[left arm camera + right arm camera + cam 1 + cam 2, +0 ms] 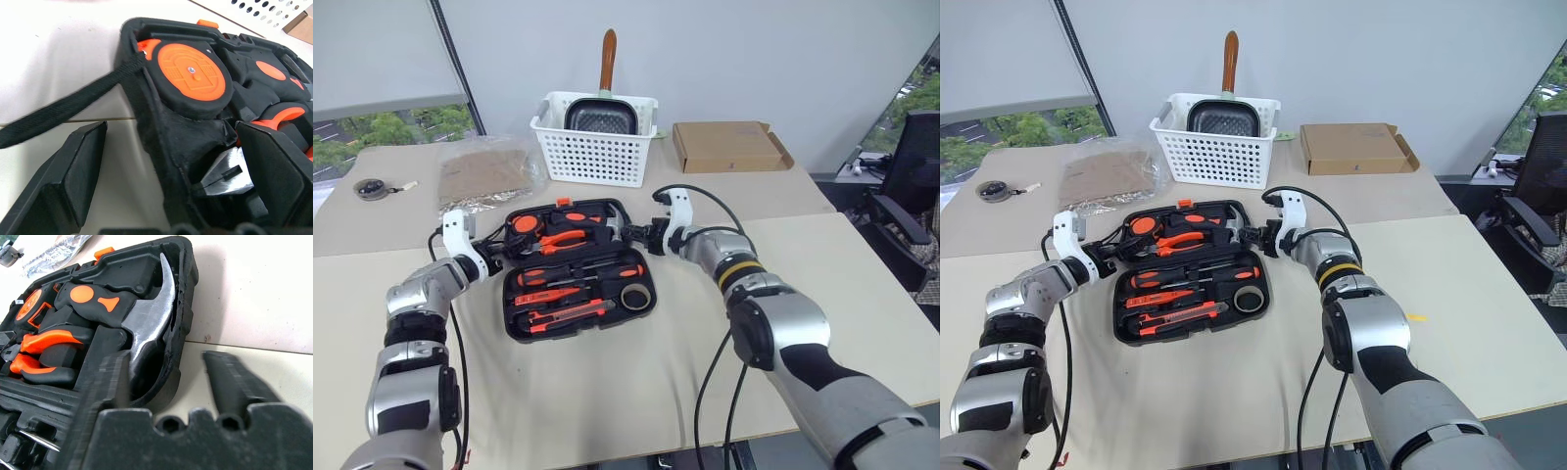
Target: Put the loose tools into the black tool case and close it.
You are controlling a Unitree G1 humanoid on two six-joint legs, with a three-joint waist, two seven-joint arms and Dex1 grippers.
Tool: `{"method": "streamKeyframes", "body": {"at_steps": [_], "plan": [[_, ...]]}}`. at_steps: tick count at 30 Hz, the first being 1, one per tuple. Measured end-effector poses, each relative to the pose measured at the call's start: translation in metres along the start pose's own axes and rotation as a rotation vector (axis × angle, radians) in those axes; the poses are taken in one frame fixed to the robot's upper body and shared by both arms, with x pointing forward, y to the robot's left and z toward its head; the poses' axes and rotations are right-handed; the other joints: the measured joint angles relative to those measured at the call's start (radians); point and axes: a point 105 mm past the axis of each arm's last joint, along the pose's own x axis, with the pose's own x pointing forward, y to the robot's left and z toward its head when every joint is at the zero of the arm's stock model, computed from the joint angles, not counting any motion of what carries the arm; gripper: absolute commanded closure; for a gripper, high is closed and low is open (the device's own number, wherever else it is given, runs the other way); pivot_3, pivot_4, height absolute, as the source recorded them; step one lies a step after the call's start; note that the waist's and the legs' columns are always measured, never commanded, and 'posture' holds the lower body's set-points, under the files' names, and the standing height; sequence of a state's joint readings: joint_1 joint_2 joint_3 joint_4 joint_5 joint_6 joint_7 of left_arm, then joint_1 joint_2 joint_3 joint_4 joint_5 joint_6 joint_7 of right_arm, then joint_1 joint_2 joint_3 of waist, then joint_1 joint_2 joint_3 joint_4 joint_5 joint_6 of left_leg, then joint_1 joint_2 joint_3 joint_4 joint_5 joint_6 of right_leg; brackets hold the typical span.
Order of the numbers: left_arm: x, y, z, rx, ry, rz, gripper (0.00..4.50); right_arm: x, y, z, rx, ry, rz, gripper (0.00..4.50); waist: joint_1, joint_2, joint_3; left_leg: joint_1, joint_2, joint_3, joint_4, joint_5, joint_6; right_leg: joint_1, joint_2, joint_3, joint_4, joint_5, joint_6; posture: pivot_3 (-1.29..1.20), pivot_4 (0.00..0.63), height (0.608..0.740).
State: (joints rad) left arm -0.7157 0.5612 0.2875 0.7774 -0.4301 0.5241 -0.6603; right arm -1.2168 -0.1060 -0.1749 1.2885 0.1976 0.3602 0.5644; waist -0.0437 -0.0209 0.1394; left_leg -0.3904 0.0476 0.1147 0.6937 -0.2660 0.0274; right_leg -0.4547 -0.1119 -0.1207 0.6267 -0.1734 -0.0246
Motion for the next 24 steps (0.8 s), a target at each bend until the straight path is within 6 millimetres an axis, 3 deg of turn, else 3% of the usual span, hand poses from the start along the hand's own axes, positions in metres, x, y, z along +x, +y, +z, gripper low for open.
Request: {"method": "streamKeyframes", "body": {"at_steps": [3, 12, 19, 24], "plan": [[0.001, -0.002, -0.001, -0.005, 0.000, -0.011, 1.44, 0.000, 0.001, 0.002, -0.001, -0.008, 0.002, 4.46, 0.000, 0.000, 0.000, 0.000, 0.000, 0.000, 0.000, 0.000, 0.000, 0.000, 0.000, 0.000, 0.000, 0.000, 0.000, 0.00, 0.150, 0.700], [-0.004, -0.001, 0.004, -0.017, -0.033, -0.018, 4.37, -0.003, -0.004, 0.004, -0.013, 0.001, -0.008, 4.50, 0.005, 0.000, 0.000, 0.000, -0.001, 0.000, 0.000, 0.000, 0.000, 0.001, -0.001, 0.000, 0.001, 0.000, 0.000, 0.00, 0.150, 0.700], [-0.006, -0.014, -0.002, -0.027, -0.028, -0.064, 4.49, -0.012, -0.009, 0.006, 0.002, 0.036, 0.015, 4.50, 0.011, 0.000, 0.000, 0.000, -0.002, -0.001, 0.000, -0.001, 0.001, 0.001, -0.002, 0.000, 0.000, 0.000, 0.001, 0.00, 0.150, 0.700], [-0.011, -0.030, -0.010, -0.041, -0.005, -0.121, 4.49, -0.030, -0.018, 0.005, 0.016, 0.055, 0.015, 4.50, 0.028, 0.000, -0.001, -0.001, -0.003, -0.002, 0.000, -0.001, 0.002, 0.001, -0.003, 0.000, -0.002, -0.001, 0.003, 0.00, 0.150, 0.700]]}}
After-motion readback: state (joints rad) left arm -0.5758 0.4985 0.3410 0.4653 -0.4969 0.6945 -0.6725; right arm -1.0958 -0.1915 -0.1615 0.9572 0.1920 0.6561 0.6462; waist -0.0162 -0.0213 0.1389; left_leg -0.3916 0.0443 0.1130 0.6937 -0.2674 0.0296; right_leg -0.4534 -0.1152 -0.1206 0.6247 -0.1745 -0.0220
